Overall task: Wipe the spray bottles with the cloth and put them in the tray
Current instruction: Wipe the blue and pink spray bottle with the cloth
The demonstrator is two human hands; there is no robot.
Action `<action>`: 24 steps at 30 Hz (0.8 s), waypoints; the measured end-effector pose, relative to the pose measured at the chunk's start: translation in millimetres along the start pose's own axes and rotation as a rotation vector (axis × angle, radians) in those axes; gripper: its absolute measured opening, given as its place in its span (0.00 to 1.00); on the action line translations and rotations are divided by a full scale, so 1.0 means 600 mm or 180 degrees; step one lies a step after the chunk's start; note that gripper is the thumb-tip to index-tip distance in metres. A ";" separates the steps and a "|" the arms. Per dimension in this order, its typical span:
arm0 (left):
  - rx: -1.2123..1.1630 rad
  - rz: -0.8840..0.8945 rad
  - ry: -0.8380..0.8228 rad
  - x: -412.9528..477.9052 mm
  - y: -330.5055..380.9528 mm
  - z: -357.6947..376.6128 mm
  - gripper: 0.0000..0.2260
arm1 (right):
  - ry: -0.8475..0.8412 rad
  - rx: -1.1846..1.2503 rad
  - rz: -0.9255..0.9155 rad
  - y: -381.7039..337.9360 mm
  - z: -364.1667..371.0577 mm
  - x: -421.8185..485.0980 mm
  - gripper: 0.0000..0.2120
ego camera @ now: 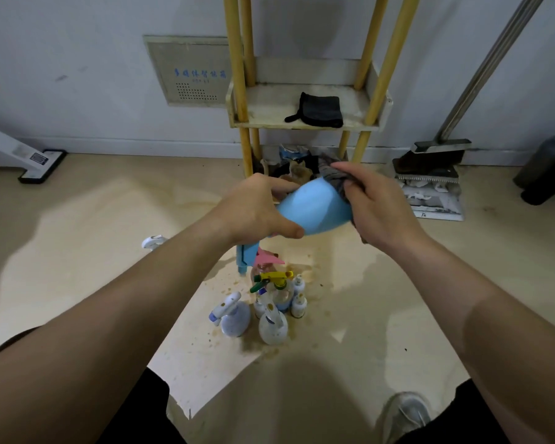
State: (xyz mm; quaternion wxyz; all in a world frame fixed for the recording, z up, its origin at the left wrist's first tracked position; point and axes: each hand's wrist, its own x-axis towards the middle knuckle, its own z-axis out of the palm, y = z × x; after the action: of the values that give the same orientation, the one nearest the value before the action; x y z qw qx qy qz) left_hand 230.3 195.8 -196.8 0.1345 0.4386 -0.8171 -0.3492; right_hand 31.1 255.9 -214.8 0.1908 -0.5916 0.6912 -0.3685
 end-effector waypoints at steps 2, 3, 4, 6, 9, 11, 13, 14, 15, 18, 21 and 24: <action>0.0163 -0.0004 -0.0040 0.000 -0.002 -0.005 0.29 | -0.0042 0.0268 0.0230 0.003 0.003 0.002 0.18; 0.0195 0.0005 -0.0056 0.000 -0.003 -0.009 0.28 | -0.0134 0.0349 0.0301 0.004 0.004 0.002 0.18; 0.0192 -0.0007 -0.0055 0.000 -0.004 -0.011 0.27 | -0.0301 0.0324 0.0291 0.005 0.004 0.000 0.20; 0.0106 -0.0063 -0.0001 0.001 -0.009 -0.019 0.26 | -0.0733 -0.0068 0.0021 0.005 0.005 -0.009 0.30; -0.0180 -0.0121 0.0006 0.001 -0.014 -0.028 0.26 | -0.0919 -0.0760 -0.0338 0.002 0.013 -0.019 0.45; -0.0394 -0.0146 -0.0081 -0.001 -0.016 -0.030 0.25 | -0.0688 -0.0910 -0.0381 -0.001 0.019 -0.020 0.46; -0.0761 -0.0225 -0.0158 -0.004 -0.017 -0.033 0.22 | -0.0505 -0.1019 -0.0414 -0.001 0.022 -0.019 0.44; -0.1061 -0.0287 -0.0143 -0.006 -0.017 -0.037 0.18 | -0.0441 -0.1020 -0.0401 0.000 0.023 -0.018 0.43; -0.1479 -0.0369 -0.0109 -0.008 -0.017 -0.043 0.14 | -0.0363 -0.0932 -0.0352 0.001 0.024 -0.018 0.42; -0.3226 -0.0760 -0.0133 -0.012 -0.019 -0.058 0.17 | -0.0089 -0.0320 0.0013 0.005 0.031 -0.017 0.39; -0.3802 -0.0728 -0.0016 -0.010 -0.030 -0.046 0.17 | 0.0118 0.0205 0.0277 0.002 0.038 -0.016 0.37; -0.3076 -0.0401 0.0143 -0.013 -0.023 -0.013 0.19 | 0.0173 0.0687 0.0465 -0.004 0.045 -0.020 0.32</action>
State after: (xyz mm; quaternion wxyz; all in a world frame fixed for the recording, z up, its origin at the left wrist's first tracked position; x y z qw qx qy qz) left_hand 247.3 193.5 -200.0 0.3190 0.3821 -0.5302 -0.6864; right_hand 54.5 259.5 -232.9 0.2609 -0.5056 0.6937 -0.4417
